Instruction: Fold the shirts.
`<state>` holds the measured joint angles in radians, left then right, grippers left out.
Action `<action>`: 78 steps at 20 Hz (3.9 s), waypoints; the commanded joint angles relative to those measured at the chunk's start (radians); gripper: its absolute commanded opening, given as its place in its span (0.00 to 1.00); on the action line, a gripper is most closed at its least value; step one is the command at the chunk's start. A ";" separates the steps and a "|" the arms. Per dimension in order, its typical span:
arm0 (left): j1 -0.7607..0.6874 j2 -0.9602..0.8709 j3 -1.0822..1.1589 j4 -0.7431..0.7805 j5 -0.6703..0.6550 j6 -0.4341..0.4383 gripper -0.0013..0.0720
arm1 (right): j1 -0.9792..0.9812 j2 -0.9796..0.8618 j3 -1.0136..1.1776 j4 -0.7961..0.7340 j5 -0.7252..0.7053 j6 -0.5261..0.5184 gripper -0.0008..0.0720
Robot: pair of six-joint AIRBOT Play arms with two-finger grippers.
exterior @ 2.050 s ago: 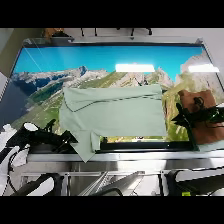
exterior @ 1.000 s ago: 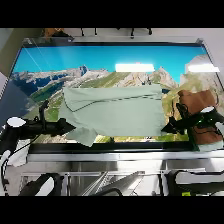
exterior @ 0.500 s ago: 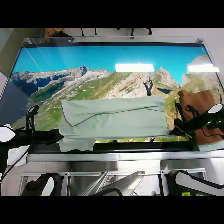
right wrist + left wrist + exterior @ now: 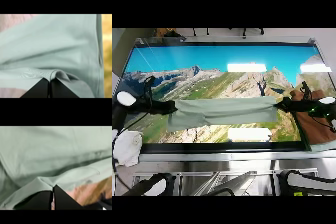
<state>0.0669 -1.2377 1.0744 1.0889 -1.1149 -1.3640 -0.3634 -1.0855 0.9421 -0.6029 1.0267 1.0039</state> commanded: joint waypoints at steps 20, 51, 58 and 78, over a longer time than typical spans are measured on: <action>-0.015 -0.562 0.702 -0.047 -0.352 -0.063 0.96 | -0.032 -0.336 0.204 -0.035 0.037 -0.077 0.84; -0.507 -0.670 0.702 -0.866 -0.219 0.209 0.04 | 0.164 0.023 0.622 0.089 0.431 0.261 0.03; -0.052 -0.172 0.702 -1.447 -0.602 0.361 0.05 | 0.617 -0.093 0.619 0.087 0.052 0.237 0.03; 0.109 0.020 0.702 -1.448 -0.718 0.360 0.05 | 0.485 -0.224 0.620 -0.126 0.121 0.228 0.82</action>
<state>0.2276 -1.1877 1.7760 -0.3569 -1.8271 -1.0039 0.3180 -1.3643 1.5623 -0.6098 0.8661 1.1000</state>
